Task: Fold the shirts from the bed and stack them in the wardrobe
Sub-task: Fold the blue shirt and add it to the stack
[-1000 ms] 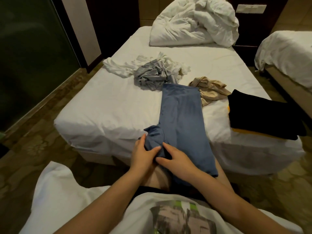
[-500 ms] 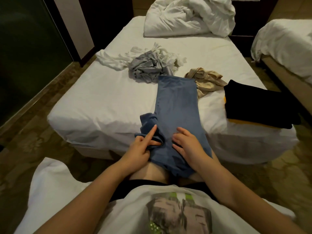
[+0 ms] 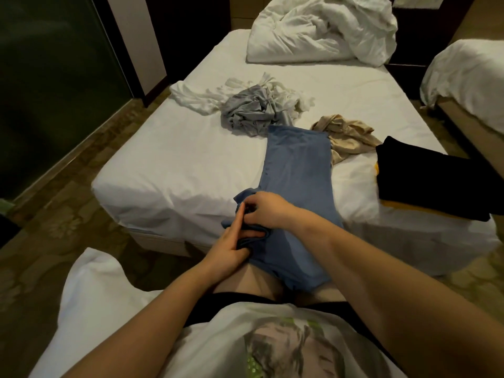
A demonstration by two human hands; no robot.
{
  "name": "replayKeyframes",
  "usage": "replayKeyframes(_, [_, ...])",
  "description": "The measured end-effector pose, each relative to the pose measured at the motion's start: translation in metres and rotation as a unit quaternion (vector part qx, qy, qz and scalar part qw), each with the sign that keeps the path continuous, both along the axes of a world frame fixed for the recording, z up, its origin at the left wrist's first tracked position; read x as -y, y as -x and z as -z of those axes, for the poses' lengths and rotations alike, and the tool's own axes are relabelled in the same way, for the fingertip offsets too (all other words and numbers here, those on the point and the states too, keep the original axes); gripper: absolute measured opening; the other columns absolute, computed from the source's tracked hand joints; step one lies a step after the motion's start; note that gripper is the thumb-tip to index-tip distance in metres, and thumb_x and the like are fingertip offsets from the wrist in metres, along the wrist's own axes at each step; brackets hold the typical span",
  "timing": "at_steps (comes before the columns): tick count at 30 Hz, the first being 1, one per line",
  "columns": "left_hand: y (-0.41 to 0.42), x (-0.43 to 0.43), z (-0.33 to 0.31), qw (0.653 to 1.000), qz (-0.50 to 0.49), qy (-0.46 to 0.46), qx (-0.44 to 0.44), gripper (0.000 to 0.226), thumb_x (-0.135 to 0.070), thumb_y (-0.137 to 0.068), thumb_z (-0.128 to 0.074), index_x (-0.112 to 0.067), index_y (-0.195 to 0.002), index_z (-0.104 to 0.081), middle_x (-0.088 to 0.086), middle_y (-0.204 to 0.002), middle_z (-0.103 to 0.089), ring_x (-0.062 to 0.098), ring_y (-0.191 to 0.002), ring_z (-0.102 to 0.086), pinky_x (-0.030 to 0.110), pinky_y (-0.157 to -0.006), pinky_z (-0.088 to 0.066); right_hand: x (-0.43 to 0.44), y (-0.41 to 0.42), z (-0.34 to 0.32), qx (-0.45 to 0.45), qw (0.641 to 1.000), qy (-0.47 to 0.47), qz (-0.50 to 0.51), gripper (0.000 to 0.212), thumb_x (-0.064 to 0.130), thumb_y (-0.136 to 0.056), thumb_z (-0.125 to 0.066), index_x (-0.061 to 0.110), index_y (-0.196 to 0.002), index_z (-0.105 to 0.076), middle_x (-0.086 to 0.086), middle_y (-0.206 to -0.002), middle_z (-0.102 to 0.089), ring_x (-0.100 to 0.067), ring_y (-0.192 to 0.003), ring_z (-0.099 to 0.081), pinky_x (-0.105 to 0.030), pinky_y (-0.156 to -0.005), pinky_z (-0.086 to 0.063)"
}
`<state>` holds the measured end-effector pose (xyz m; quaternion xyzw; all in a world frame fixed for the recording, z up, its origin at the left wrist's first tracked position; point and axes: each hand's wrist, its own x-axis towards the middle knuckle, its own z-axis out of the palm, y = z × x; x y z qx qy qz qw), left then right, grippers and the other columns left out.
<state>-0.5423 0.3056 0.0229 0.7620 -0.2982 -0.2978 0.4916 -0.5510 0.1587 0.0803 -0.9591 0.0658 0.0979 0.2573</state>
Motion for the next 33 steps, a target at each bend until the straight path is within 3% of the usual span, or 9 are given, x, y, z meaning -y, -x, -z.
replayKeyframes(6, [0.000,-0.002,0.000,1.000,0.009,-0.002,-0.002,0.094,-0.017,-0.072,-0.054,-0.054,-0.130,0.011,-0.005,-0.118,-0.062,-0.001,-0.118,-0.052,0.020,-0.098,-0.043,-0.011,-0.022,0.004,-0.125,0.983,0.123,-0.062,0.026,0.030,-0.093,-0.049,0.013,-0.076,-0.058,-0.005,-0.075,-0.054,-0.021,-0.082,-0.052,-0.030,-0.074,-0.041])
replayKeyframes(8, [0.001,-0.001,0.000,1.000,0.012,-0.006,-0.002,0.098,-0.020,-0.072,-0.057,-0.052,-0.133,0.013,-0.010,-0.117,-0.062,-0.001,-0.119,-0.051,0.020,-0.099,-0.042,-0.011,-0.024,0.008,-0.135,0.976,0.152,-0.074,0.022,0.029,-0.092,-0.048,0.013,-0.086,-0.063,-0.004,-0.080,-0.058,-0.021,-0.086,-0.056,-0.032,-0.081,-0.046])
replayKeyframes(14, [0.002,-0.004,0.002,1.000,0.004,0.005,0.022,0.097,-0.024,-0.071,-0.059,-0.053,-0.130,0.012,-0.018,-0.114,-0.058,-0.009,-0.113,-0.051,0.009,-0.092,-0.038,0.001,0.004,0.002,0.095,0.993,0.022,0.072,0.016,0.015,-0.090,-0.050,0.007,-0.093,-0.062,-0.006,-0.084,-0.060,-0.020,-0.078,-0.053,-0.028,-0.063,-0.036])
replayKeyframes(18, [0.000,-0.009,0.007,0.999,0.009,0.009,0.047,0.094,-0.028,-0.074,-0.061,-0.050,-0.133,0.009,-0.025,-0.111,-0.062,-0.007,-0.116,-0.050,0.011,-0.099,-0.035,0.028,0.042,0.018,0.120,0.876,-0.278,0.375,0.016,0.010,-0.087,-0.052,0.009,-0.102,-0.047,-0.007,-0.087,-0.056,-0.029,-0.080,-0.062,-0.044,-0.067,-0.056])
replayKeyframes(23, [-0.002,-0.004,0.001,0.998,-0.043,0.041,0.038,0.075,-0.031,-0.075,-0.061,-0.037,-0.138,-0.022,-0.017,-0.118,-0.051,-0.009,-0.102,-0.052,0.008,-0.087,-0.040,0.052,0.047,0.026,-0.033,0.758,-0.463,0.458,0.056,0.019,-0.087,-0.058,0.022,-0.134,-0.027,-0.012,-0.118,-0.048,-0.034,-0.096,-0.061,-0.039,-0.070,-0.053])
replayKeyframes(26, [-0.010,0.007,-0.006,0.993,-0.087,0.014,0.085,0.041,-0.029,-0.089,-0.060,-0.034,-0.127,-0.045,-0.005,-0.119,-0.047,0.008,-0.095,-0.054,0.019,-0.085,-0.043,0.059,0.030,0.025,-0.047,0.759,-0.477,0.441,0.048,0.029,-0.084,-0.062,0.017,-0.126,-0.042,-0.009,-0.122,-0.051,-0.031,-0.100,-0.059,-0.037,-0.068,-0.055])
replayKeyframes(28, [-0.019,0.018,-0.007,0.992,-0.088,-0.020,0.091,0.025,-0.026,-0.092,-0.057,-0.029,-0.117,-0.057,0.004,-0.112,-0.059,0.019,-0.097,-0.058,0.030,-0.088,-0.046,0.058,0.023,0.025,-0.025,0.766,-0.470,0.438,0.015,0.018,-0.089,-0.059,0.013,-0.101,-0.053,-0.011,-0.107,-0.055,-0.025,-0.089,-0.058,-0.032,-0.057,-0.051])
replayKeyframes(31, [-0.030,0.026,-0.011,0.985,-0.067,-0.123,0.098,0.039,-0.025,-0.086,-0.064,-0.029,-0.124,-0.056,0.004,-0.091,-0.061,0.026,-0.093,-0.061,0.036,-0.085,-0.050,0.058,0.018,0.032,0.017,0.792,-0.418,0.444,0.016,0.005,-0.089,-0.057,0.015,-0.100,-0.052,-0.011,-0.105,-0.052,-0.024,-0.089,-0.054,-0.028,-0.055,-0.047])
replayKeyframes(33, [-0.036,0.025,-0.015,0.982,-0.051,-0.154,0.095,0.049,-0.019,-0.083,-0.066,-0.036,-0.127,-0.051,0.004,-0.090,-0.062,0.023,-0.088,-0.062,0.036,-0.082,-0.051,0.056,0.025,0.031,0.045,0.855,-0.312,0.412,0.026,0.008,-0.088,-0.058,0.017,-0.112,-0.052,-0.008,-0.104,-0.054,-0.022,-0.084,-0.055,-0.030,-0.060,-0.048])
